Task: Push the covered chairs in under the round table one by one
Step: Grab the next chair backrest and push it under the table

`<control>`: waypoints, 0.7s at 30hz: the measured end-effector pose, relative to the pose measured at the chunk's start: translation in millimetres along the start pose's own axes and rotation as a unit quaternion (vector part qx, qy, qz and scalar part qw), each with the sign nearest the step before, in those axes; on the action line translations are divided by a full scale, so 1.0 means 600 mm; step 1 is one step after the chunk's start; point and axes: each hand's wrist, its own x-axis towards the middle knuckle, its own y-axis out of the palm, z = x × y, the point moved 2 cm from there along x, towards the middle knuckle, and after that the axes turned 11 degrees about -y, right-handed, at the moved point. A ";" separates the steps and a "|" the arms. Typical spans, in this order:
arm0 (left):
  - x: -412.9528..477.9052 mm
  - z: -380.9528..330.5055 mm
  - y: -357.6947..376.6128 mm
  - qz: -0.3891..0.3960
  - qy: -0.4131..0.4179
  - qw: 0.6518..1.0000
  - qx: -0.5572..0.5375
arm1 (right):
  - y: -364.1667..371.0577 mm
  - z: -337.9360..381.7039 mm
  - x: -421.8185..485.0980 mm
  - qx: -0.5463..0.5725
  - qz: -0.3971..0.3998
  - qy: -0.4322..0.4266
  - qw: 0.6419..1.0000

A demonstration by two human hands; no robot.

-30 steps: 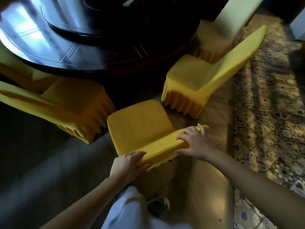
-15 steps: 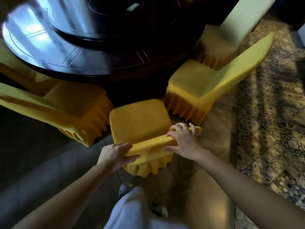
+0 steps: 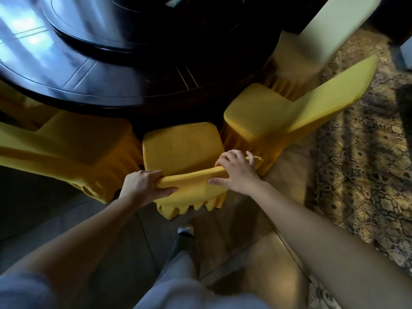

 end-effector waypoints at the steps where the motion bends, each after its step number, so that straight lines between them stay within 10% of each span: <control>1: 0.017 0.000 0.001 -0.004 0.000 1.000 0.001 | -0.006 -0.010 0.016 0.000 0.006 0.001 1.000; 21: 0.240 0.039 -0.013 -0.021 0.021 0.999 -0.031 | -0.074 -0.086 0.222 -0.002 0.052 0.021 0.998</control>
